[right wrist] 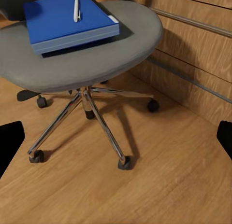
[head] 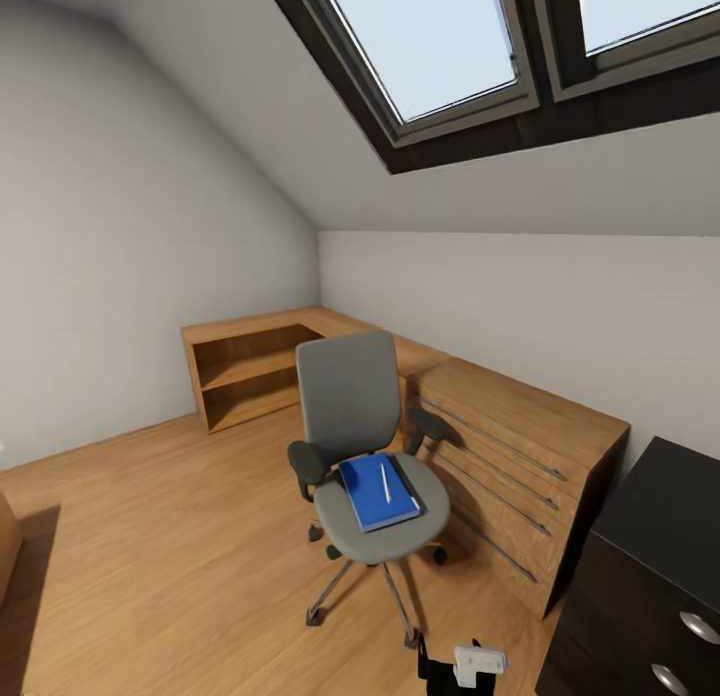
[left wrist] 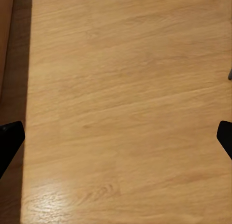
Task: In the bedroom, organize the workspace by keeping the computer under the desk, ensuring the monitor is on the desk, placing the keyboard on the desk next to the monitor, placing the mouse on the desk next to the keyboard, moving the folder from the swivel chair onto the desk next to the mouse, stacking the notebook on top of the folder with the pen on top of the notebook, and positioning the swivel chair next to the desk.
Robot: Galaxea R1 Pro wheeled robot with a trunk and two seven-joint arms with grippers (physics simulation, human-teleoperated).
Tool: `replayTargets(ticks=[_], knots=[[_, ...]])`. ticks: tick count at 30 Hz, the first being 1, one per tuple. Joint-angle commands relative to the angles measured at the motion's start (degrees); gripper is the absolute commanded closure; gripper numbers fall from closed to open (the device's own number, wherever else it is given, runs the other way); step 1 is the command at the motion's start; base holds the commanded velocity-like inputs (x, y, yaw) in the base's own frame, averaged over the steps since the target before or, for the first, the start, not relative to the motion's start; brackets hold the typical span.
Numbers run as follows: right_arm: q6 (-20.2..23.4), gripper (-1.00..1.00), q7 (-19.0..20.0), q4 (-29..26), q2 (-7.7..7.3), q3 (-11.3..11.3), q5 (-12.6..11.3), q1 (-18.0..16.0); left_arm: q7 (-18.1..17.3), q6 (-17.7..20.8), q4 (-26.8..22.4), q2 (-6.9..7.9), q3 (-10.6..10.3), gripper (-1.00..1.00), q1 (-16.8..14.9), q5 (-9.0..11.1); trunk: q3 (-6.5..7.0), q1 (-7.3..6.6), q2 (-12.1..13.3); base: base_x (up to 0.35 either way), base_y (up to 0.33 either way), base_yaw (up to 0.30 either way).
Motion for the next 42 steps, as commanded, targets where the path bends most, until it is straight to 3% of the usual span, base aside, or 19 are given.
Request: replayTargets(ticks=[1,12,18,19,20,21,23,24,25,26,28,31,33,42], knots=[[-0.2,-1.0,-0.3,0.0,-0.09,0.5,-0.4,0.0,0.4,-0.3,-0.1,0.11,-0.5,-1.0,0.0,0.6,-0.05,0.01,0.0,0.022,0.0,0.02],[-0.2,-1.0,-0.1,0.1,-0.16,0.4,-0.5,0.0,0.7,-0.7,-1.6,0.0,-0.6,-1.0,0.0,0.7,-0.05,0.01,0.0,0.004,0.0,0.003],[-0.2,-1.0,-0.1,0.0,-0.19,0.5,-0.3,0.0,0.5,-0.6,-3.1,0.14,-0.5,-1.0,0.0,0.8,-1.13,1.33,-2.4,0.0,0.0,0.0],[0.8,-1.0,-0.5,-6.4,-0.18,0.4,-0.3,-0.1,0.8,5.6,-16.0,0.27,0.8,-1.0,0.0,1.0,-1.31,1.55,-2.8,0.0,0.0,0.0],[2.4,-1.0,-0.5,-9.5,-0.18,0.3,-0.4,-0.1,0.8,9.8,-19.5,0.27,2.0,-1.0,0.0,1.0,-1.49,1.77,-3.2,0.0,0.0,0.0],[7.4,-1.0,-0.6,-14.6,-0.17,0.3,-0.4,-0.1,0.9,17.2,-25.1,0.15,4.1,-1.0,0.0,1.0,-1.67,1.99,-3.6,0.0,0.0,0.0],[25.2,-1.0,-0.7,-26.6,-0.19,0.2,-0.4,-0.2,1.0,31.8,-37.1,0.07,6.9,-1.0,0.0,1.0,-2.03,2.42,-4.4,0.0,0.0,0.0],[32.6,-1.0,-0.7,-30.5,-0.2,0.1,-0.5,-0.3,1.1,35.8,-41.1,0.06,7.3,-1.0,0.0,1.1,-2.21,2.64,-4.8,0.0,0.0,0.0],[36.3,-1.0,-0.7,-32.2,-0.2,0.1,-0.5,-0.4,1.1,37.6,-42.9,0.03,7.5,-1.0,0.0,1.1,-2.38,2.86,-5.2,0.0,0.0,0.0],[47.0,-1.0,-0.7,-36.0,-0.16,0.1,-0.6,-1.3,1.2,41.5,-46.7,-0.16,7.8,-1.0,0.0,1.2,-2.56,3.08,-5.6,0.0,0.0,0.0],[54.8,-1.0,-0.7,-38.0,-0.09,0.0,-0.7,-3.2,1.2,43.7,-48.7,-0.76,7.9,-1.0,-0.3,1.7,-2.92,3.52,-6.5,0.0,0.0,0.0],[60.6,-1.0,-0.6,-39.3,-0.07,-0.3,-0.9,-6.0,1.1,45.2,-50.4,-1.96,8.0,-1.0,-2.0,3.1,-3.28,3.96,-7.3,0.0,0.0,0.0],[61.9,-1.0,-0.5,-39.5,-0.07,-0.5,-1.1,-6.7,1.0,45.5,-50.8,-2.32,8.0,-1.0,-2.6,3.5,-3.28,3.96,-7.3,0.0,0.0,0.0],[62.6,-1.0,-0.4,-39.1,0.13,-0.5,-2.6,-7.4,0.7,45.7,-50.1,-2.25,8.1,-1.0,-3.3,3.6,-3.28,3.96,-7.3,0.033,0.0,0.004]])
